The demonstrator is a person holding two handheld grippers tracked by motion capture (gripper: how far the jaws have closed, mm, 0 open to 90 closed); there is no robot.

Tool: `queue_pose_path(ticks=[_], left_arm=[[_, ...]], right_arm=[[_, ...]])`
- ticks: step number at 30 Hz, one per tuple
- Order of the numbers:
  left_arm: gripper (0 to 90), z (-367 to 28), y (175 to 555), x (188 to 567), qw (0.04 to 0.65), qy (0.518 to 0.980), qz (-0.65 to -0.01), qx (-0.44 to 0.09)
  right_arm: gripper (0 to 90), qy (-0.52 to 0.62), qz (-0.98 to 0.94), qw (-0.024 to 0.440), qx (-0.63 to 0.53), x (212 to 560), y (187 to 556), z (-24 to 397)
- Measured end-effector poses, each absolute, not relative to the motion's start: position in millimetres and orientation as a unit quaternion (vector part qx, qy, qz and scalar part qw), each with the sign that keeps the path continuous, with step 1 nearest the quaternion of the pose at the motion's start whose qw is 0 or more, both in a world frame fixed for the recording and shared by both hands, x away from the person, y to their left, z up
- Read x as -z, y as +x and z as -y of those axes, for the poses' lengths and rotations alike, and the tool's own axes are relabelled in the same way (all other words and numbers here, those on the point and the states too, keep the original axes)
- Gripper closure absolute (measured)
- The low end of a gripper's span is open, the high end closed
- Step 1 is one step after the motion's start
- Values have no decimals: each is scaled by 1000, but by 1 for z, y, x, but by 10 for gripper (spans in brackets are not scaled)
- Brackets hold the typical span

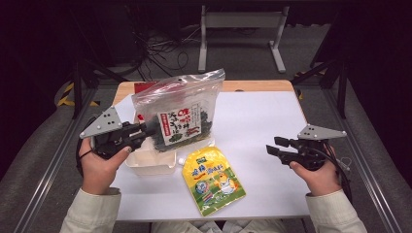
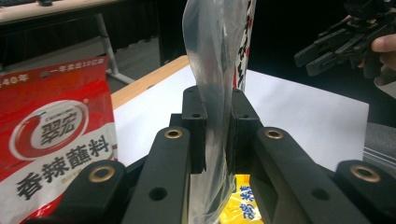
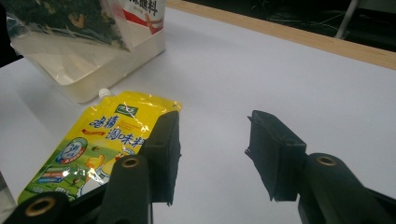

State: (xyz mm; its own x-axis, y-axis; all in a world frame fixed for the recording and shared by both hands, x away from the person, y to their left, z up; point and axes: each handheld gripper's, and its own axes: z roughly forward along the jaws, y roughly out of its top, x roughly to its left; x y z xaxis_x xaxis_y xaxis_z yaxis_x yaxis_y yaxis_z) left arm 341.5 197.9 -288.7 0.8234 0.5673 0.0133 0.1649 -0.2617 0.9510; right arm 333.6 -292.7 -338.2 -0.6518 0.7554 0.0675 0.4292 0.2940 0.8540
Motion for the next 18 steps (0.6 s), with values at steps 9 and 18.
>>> queue_pose_path(ticks=[9, 18], left_arm=[[808, -210, 341, 287, 558, 765, -250, -200], [809, -218, 341, 287, 561, 747, -272, -232]], right_arm=[[528, 391, -779, 178, -456, 341, 333, 304], [528, 401, -776, 177, -454, 344, 333, 312]])
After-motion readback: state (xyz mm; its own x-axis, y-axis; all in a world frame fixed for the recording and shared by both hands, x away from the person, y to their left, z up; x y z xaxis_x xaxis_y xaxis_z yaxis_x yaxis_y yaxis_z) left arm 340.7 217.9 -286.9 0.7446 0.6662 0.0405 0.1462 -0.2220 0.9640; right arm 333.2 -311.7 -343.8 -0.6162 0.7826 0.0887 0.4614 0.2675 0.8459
